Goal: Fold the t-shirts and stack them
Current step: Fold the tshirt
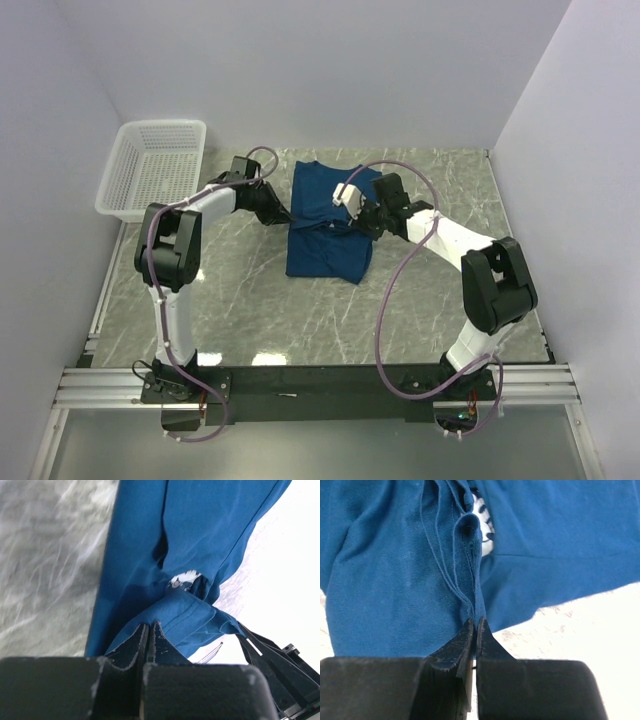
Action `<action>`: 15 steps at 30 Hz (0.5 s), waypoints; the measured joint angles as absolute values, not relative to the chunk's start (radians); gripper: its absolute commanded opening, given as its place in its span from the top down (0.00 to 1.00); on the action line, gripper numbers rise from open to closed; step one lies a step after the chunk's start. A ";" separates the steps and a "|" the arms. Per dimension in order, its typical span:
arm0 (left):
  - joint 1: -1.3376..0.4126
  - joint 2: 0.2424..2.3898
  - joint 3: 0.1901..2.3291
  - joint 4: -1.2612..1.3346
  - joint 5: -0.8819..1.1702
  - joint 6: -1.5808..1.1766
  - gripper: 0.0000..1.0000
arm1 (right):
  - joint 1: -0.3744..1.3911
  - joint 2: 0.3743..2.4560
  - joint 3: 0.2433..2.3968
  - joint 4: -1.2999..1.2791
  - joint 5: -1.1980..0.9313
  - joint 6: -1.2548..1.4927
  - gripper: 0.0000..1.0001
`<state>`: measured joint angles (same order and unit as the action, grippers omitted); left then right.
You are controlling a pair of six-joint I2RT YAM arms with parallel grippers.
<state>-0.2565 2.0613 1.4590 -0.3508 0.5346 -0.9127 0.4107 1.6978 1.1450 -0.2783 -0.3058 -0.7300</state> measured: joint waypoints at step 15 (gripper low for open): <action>-0.257 2.165 1.607 -0.381 0.573 -0.903 0.99 | 0.382 1.751 1.218 -0.301 -0.270 -0.696 1.00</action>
